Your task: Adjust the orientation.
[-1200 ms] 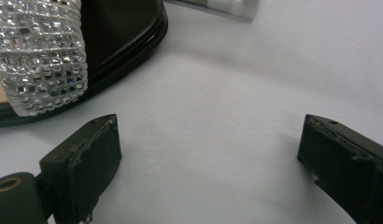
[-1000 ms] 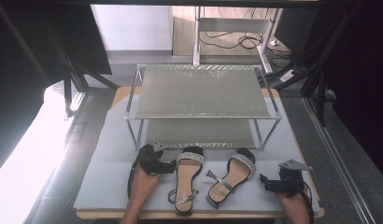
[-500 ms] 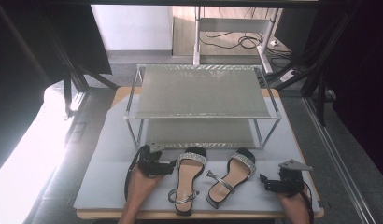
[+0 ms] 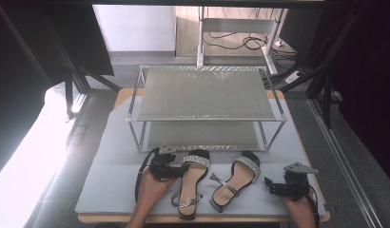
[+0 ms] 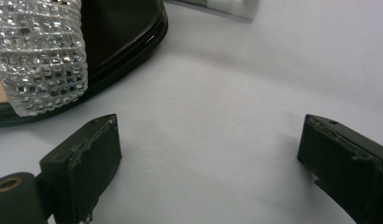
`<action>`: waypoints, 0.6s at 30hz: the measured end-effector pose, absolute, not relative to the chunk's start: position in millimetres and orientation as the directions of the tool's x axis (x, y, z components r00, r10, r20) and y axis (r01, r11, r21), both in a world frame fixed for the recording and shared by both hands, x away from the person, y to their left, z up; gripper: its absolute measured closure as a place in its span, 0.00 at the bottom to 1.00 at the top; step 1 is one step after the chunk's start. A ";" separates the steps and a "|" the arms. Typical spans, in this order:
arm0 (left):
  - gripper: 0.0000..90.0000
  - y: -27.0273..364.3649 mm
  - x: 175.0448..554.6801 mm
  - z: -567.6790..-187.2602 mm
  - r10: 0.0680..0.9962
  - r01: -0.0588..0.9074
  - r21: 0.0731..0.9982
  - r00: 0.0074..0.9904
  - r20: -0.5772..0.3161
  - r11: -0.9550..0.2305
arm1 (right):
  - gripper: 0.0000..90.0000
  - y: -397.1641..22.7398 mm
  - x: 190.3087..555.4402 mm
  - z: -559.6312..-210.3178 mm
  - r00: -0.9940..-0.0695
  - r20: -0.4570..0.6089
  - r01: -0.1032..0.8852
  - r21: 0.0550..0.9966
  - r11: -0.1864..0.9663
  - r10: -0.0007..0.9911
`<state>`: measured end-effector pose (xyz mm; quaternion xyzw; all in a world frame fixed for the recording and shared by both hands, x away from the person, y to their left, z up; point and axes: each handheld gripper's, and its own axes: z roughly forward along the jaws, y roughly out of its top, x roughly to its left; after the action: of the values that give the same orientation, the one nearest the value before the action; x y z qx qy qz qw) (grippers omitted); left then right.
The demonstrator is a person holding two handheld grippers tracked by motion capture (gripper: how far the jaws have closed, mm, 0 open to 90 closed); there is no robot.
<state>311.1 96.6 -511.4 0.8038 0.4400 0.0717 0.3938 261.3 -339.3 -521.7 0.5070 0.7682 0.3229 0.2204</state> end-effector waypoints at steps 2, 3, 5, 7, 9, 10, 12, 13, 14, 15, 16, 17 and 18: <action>0.40 94.0 313.9 -512.5 0.764 0.654 0.694 0.600 -0.235 -0.301 | 0.06 -339.3 261.3 -521.7 -0.389 -0.011 0.637 0.720 0.277 0.921; 0.42 92.6 314.7 -512.7 0.766 0.659 0.692 0.596 -0.241 -0.295 | 0.06 -339.3 261.3 -521.7 -0.389 -0.011 0.637 0.720 0.277 0.921; 0.48 90.4 316.6 -513.5 0.764 0.666 0.691 0.591 -0.259 -0.281 | 0.06 -339.3 261.3 -521.7 -0.389 -0.011 0.636 0.720 0.278 0.921; 0.49 87.9 318.5 -514.9 0.762 0.675 0.687 0.586 -0.277 -0.269 | 0.06 -339.3 261.3 -521.7 -0.389 -0.011 0.636 0.720 0.277 0.921; 0.50 86.8 320.9 -516.7 0.758 0.681 0.686 0.583 -0.294 -0.258 | 0.06 -339.3 261.3 -521.7 -0.389 -0.011 0.636 0.720 0.277 0.921; 0.50 86.1 321.9 -517.4 0.753 0.687 0.684 0.579 -0.312 -0.245 | 0.06 -339.3 261.3 -521.7 -0.389 -0.011 0.636 0.720 0.278 0.921; 0.54 85.7 323.4 -518.7 0.741 0.697 0.680 0.578 -0.341 -0.230 | 0.06 -339.3 261.3 -521.7 -0.389 -0.011 0.636 0.720 0.278 0.921; 0.62 85.9 323.8 -519.0 0.729 0.702 0.676 0.582 -0.361 -0.225 | 0.06 -339.3 261.3 -521.7 -0.389 -0.011 0.636 0.720 0.277 0.921; 0.62 85.5 323.7 -518.6 0.731 0.706 0.673 0.576 -0.365 -0.221 | 0.06 -339.3 261.3 -521.7 -0.389 -0.011 0.636 0.720 0.277 0.921; 0.62 85.4 323.8 -518.3 0.735 0.709 0.670 0.571 -0.365 -0.218 | 0.06 -339.3 261.3 -521.7 -0.389 -0.011 0.636 0.720 0.277 0.921; 0.64 85.7 324.3 -517.7 0.738 0.718 0.663 0.562 -0.373 -0.211 | 0.06 -339.3 261.3 -521.7 -0.389 -0.011 0.637 0.720 0.277 0.921; 0.66 87.3 325.4 -517.6 0.738 0.725 0.657 0.556 -0.382 -0.206 | 0.06 -339.3 261.3 -521.7 -0.389 -0.011 0.636 0.720 0.277 0.921; 0.68 88.8 326.5 -517.8 0.736 0.734 0.651 0.547 -0.399 -0.193 | 0.06 -339.3 261.3 -521.7 -0.389 -0.012 0.636 0.720 0.278 0.921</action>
<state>326.5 88.8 -517.8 0.7724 0.4759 0.0008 0.4207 261.3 -339.3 -521.7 0.5068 0.7682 0.3229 0.2207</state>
